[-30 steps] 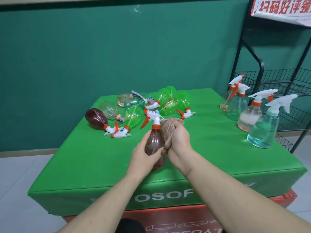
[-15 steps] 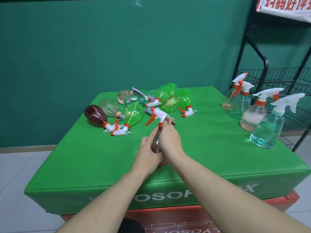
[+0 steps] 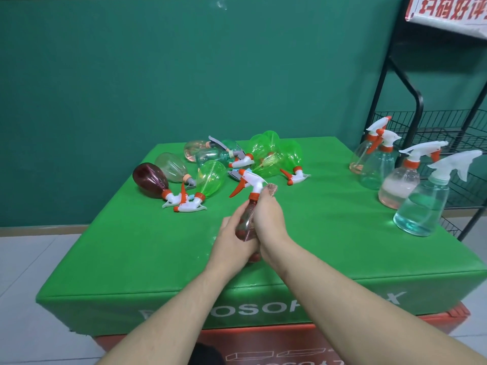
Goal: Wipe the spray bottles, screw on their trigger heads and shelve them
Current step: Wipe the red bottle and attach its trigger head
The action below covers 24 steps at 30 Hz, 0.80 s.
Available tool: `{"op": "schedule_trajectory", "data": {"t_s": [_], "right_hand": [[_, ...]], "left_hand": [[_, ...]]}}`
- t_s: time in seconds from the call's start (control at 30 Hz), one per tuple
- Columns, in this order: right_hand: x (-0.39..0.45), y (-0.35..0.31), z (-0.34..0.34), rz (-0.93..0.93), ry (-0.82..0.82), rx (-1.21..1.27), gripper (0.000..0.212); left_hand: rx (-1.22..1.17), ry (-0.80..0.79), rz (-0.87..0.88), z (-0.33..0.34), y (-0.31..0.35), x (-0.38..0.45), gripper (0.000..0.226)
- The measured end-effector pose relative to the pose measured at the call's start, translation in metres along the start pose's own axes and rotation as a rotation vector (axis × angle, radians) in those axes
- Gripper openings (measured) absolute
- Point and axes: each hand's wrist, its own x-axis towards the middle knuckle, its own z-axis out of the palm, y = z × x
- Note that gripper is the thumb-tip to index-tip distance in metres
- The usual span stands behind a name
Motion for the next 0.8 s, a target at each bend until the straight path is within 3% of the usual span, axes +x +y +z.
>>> {"op": "schedule_trajectory", "data": {"t_s": [0.13, 0.27, 0.47, 0.7, 0.8], "right_hand": [[-0.002, 0.01, -0.006, -0.262, -0.014, -0.401, 0.048], [-0.002, 0.025, -0.021, -0.455, -0.082, -0.533, 0.046], [-0.005, 0.025, -0.04, -0.563, -0.162, -0.618, 0.042], [-0.021, 0.031, -0.057, -0.392, -0.157, -0.437, 0.03], [-0.02, 0.032, -0.057, -0.251, -0.103, -0.315, 0.037]], "left_hand": [[-0.001, -0.012, -0.01, -0.006, -0.003, 0.004, 0.078], [0.005, -0.017, -0.004, -0.008, -0.006, 0.008, 0.08], [-0.041, -0.073, -0.007, -0.012, 0.001, 0.01, 0.078], [-0.17, -0.067, -0.129, -0.019, 0.0, 0.003, 0.094], [-0.258, 0.001, -0.236, -0.02, -0.003, 0.001, 0.073]]}}
